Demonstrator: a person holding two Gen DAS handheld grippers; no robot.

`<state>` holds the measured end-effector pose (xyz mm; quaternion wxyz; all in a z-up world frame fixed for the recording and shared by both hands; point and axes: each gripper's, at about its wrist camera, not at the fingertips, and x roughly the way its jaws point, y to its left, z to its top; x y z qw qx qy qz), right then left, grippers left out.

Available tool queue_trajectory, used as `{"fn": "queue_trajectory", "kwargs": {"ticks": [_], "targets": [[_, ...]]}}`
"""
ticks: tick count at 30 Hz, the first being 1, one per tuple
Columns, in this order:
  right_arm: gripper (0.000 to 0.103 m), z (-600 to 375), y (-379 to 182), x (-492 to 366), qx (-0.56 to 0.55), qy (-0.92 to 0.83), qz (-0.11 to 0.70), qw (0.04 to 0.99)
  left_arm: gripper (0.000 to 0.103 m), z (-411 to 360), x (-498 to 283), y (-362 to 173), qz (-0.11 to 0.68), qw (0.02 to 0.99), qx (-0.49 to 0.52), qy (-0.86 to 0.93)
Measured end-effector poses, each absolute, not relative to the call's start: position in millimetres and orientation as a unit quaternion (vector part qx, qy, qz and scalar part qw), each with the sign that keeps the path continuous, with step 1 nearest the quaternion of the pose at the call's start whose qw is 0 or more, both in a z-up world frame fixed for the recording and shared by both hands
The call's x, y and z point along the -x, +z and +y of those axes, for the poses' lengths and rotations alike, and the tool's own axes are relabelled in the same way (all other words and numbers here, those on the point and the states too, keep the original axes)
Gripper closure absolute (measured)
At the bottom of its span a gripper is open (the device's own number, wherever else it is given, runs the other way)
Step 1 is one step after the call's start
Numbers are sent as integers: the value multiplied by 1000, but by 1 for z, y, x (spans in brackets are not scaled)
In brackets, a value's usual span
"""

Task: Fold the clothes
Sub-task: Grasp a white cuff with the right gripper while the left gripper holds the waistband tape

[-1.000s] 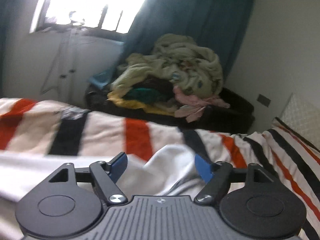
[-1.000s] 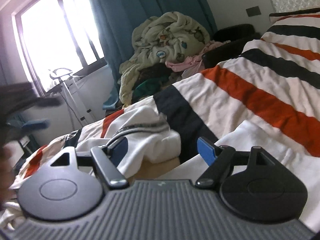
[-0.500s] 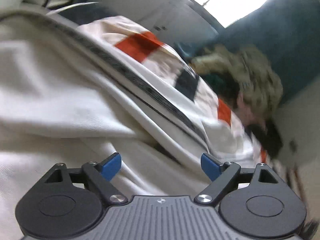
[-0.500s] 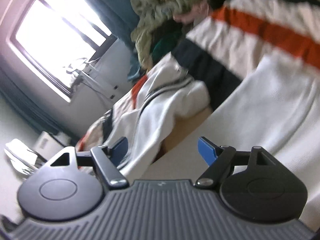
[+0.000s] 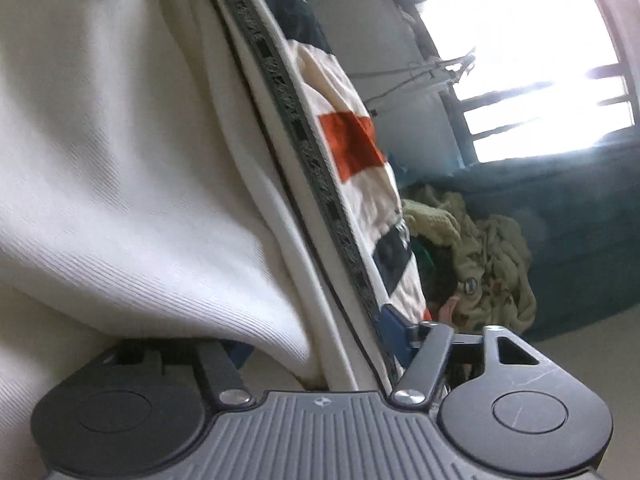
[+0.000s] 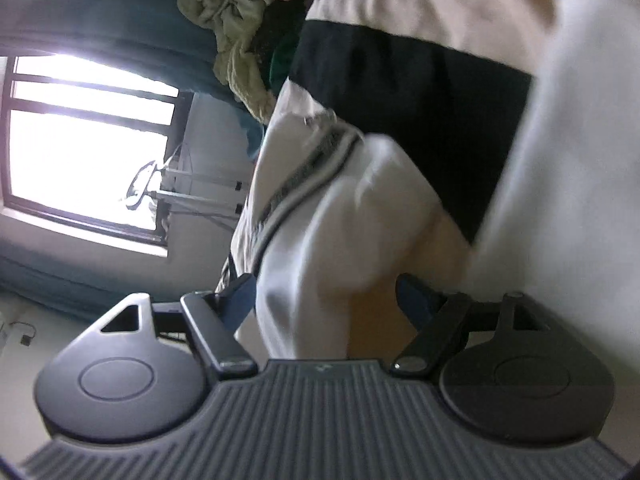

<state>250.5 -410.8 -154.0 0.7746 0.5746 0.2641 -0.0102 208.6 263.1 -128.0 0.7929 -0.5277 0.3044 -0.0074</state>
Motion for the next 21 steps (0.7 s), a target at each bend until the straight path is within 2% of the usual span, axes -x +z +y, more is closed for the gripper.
{"fn": "queue_trajectory", "kwargs": {"ticks": [1, 3, 4, 5, 6, 8, 13, 18, 21], "targets": [[28, -414, -154, -257, -567, -20, 266, 779, 53, 266, -209, -130, 304, 791, 530, -2], [46, -420, -155, -269, -551, -40, 271, 788, 62, 259, -213, -132, 307, 793, 526, 7], [71, -425, -155, -273, -546, -59, 270, 791, 69, 258, -214, -133, 308, 795, 522, 10], [90, -430, -154, -276, -540, -80, 269, 794, 73, 257, -214, -133, 309, 799, 516, 11], [93, -436, -153, -278, -531, -92, 267, 799, 78, 255, -214, -134, 310, 802, 510, 12], [96, -447, -148, -282, -525, -97, 247, 808, 83, 253, -215, -134, 309, 808, 501, 10], [97, -471, -122, -274, -524, -87, 166, 831, 84, 236, -220, -129, 312, 820, 481, -11], [97, -487, -109, -259, -508, -99, 133, 845, 84, 220, -217, -129, 334, 812, 478, -23], [97, -498, -114, -240, -487, -121, 150, 852, 84, 219, -210, -132, 341, 804, 486, -30]]}}
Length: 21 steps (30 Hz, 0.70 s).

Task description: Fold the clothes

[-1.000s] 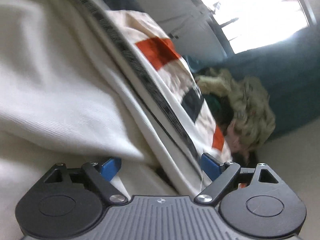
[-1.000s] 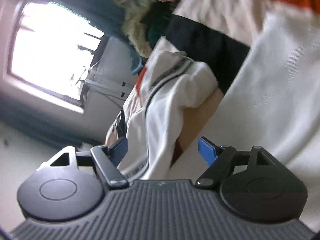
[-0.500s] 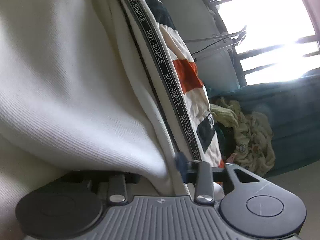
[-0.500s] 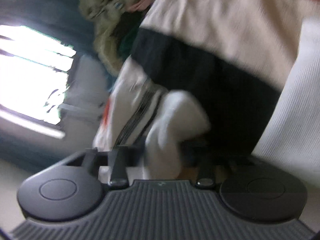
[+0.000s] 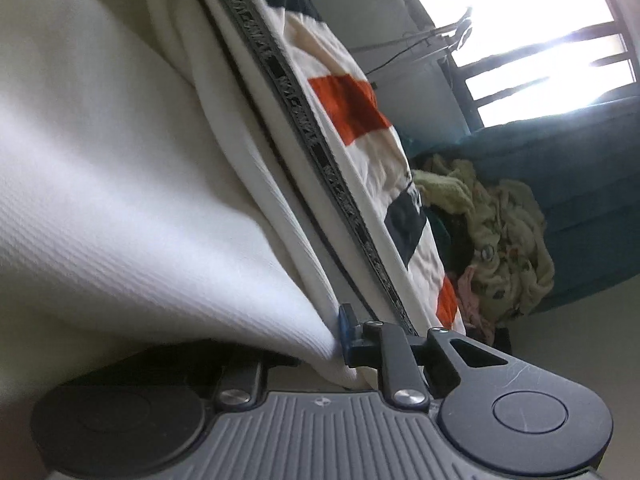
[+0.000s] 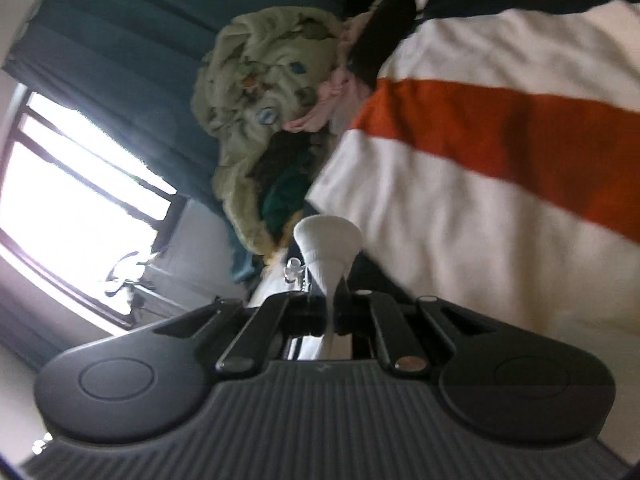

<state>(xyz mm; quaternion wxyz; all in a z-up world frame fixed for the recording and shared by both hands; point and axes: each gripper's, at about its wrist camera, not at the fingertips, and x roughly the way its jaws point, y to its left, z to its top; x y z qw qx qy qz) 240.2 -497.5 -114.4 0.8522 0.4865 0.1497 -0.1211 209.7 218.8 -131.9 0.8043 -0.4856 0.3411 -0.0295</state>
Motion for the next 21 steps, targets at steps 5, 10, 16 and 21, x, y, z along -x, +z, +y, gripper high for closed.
{"fn": "queue_trajectory", "kwargs": {"ticks": [5, 10, 16, 21], "targets": [[97, -513, -118, -208, -432, -141, 189, 871, 76, 221, -205, -133, 349, 791, 502, -30], [97, -526, -124, -197, -447, -173, 220, 850, 72, 227, -204, -136, 350, 777, 522, -27], [95, -513, -129, -201, -379, -185, 254, 870, 84, 230, -205, -137, 349, 781, 518, -2], [91, -512, -121, -190, -372, -162, 264, 875, 90, 216, -201, -119, 350, 825, 444, 11]]}}
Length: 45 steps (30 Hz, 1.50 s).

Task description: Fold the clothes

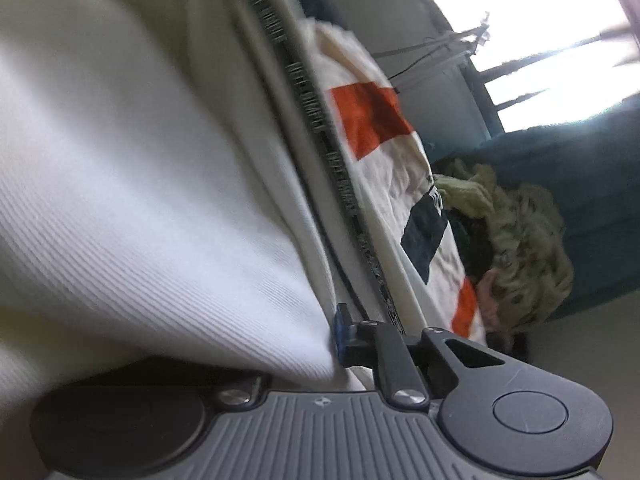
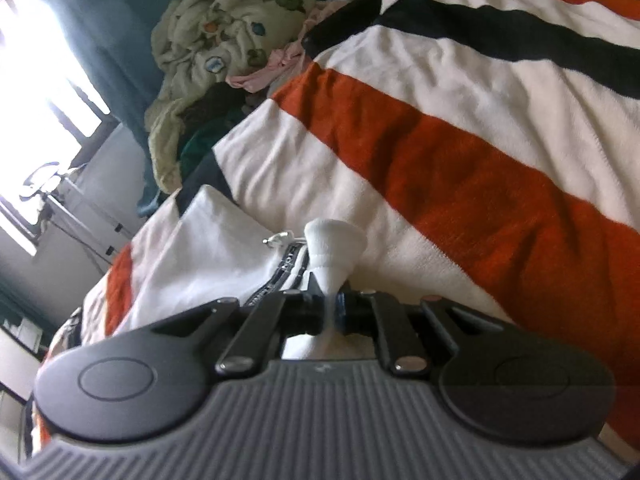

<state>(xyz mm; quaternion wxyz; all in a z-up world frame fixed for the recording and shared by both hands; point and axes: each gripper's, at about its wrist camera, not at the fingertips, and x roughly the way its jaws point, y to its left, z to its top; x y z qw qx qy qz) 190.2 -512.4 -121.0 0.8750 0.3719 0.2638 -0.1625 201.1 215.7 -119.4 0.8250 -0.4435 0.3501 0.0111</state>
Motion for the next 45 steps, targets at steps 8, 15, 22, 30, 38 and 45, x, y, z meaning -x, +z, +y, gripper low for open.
{"fn": "queue_trajectory", "kwargs": {"ticks": [8, 15, 22, 30, 38, 45], "targets": [[27, -502, -79, -135, -354, -183, 250, 882, 74, 194, -166, -80, 374, 866, 331, 8], [27, -493, -55, -48, -416, -213, 239, 851, 22, 194, -107, -40, 360, 891, 275, 37], [28, -515, -82, 6, -513, -262, 261, 774, 19, 249, -52, -21, 324, 859, 376, 125], [51, -520, -144, -2, -658, -228, 276, 662, 19, 365, 48, 3, 217, 808, 485, 254], [97, -512, -117, -8, -624, -219, 222, 717, 25, 416, 70, -49, 247, 748, 567, 240], [97, -518, -105, -3, -616, -219, 195, 732, 91, 417, 77, -70, 232, 729, 601, 232]]}}
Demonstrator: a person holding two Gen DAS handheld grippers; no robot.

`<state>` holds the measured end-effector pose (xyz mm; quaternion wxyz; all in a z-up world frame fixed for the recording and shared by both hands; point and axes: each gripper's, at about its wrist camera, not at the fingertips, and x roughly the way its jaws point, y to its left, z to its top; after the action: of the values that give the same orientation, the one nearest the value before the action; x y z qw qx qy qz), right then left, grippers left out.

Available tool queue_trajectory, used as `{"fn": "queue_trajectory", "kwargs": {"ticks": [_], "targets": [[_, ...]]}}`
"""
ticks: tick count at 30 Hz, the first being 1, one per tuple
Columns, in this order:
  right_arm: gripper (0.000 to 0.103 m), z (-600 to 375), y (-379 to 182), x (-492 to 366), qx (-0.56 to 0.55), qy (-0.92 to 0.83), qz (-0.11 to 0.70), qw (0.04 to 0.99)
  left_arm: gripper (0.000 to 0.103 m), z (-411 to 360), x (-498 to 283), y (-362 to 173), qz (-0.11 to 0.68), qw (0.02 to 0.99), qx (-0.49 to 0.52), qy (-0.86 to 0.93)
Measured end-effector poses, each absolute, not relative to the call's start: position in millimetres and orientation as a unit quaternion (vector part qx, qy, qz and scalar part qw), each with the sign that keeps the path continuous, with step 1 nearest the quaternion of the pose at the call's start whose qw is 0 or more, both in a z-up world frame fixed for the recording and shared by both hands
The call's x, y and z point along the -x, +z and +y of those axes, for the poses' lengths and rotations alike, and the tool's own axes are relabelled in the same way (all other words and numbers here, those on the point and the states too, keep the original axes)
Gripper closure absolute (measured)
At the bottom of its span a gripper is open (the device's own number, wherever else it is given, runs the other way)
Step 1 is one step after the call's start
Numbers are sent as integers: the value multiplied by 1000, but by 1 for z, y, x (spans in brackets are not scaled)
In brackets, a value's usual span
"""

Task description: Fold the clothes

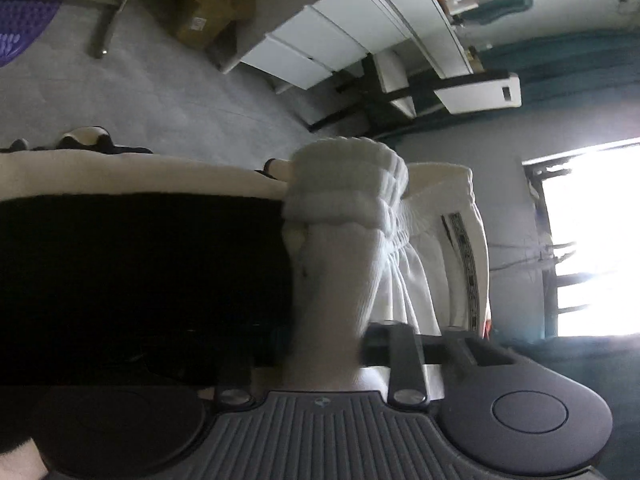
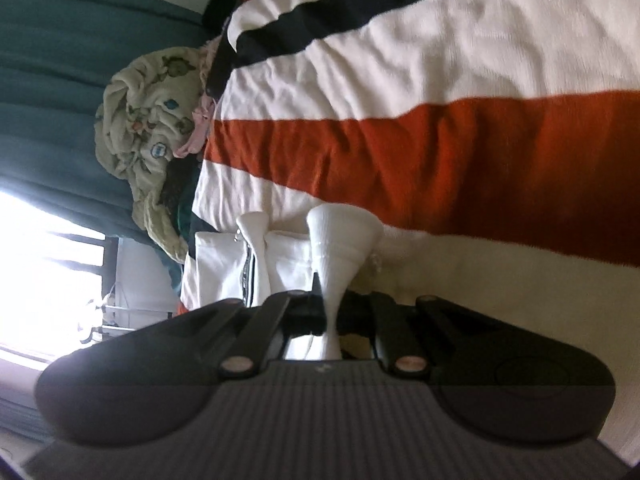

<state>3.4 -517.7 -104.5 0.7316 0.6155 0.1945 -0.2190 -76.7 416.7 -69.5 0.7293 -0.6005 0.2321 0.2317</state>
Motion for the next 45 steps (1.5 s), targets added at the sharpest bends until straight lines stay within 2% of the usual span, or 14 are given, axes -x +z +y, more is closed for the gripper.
{"fn": "queue_trajectory", "kwargs": {"ticks": [8, 14, 20, 29, 37, 39, 40, 42, 43, 44, 45], "targets": [[98, -518, -57, -15, -549, -206, 157, 794, 93, 416, 115, -38, 165, 726, 650, 154], [98, -529, -31, -62, -560, -215, 160, 784, 93, 420, 100, -26, 148, 720, 667, 122], [98, -513, -10, -176, -497, -225, 172, 820, 92, 428, -8, -9, 162, 756, 624, 114], [97, -475, -71, -351, -440, -241, 186, 845, 92, 446, -179, -62, 159, 747, 630, 141], [95, -469, -95, -376, -448, -274, 204, 826, 86, 443, -249, -65, 220, 777, 559, 190], [94, -470, -96, -375, -456, -258, 208, 826, 78, 441, -251, -58, 226, 783, 547, 190], [89, -471, -96, -374, -463, -246, 210, 825, 66, 439, -247, -53, 226, 790, 537, 190], [65, -473, -97, -368, -487, -210, 210, 821, 52, 435, -247, -43, 228, 808, 509, 192], [47, -471, -94, -363, -490, -197, 208, 823, 47, 432, -242, -38, 227, 813, 501, 190], [33, -468, -90, -358, -492, -185, 205, 826, 44, 428, -237, -34, 225, 818, 495, 187], [29, -466, -86, -353, -494, -173, 202, 828, 39, 424, -232, -29, 223, 823, 489, 184]]}}
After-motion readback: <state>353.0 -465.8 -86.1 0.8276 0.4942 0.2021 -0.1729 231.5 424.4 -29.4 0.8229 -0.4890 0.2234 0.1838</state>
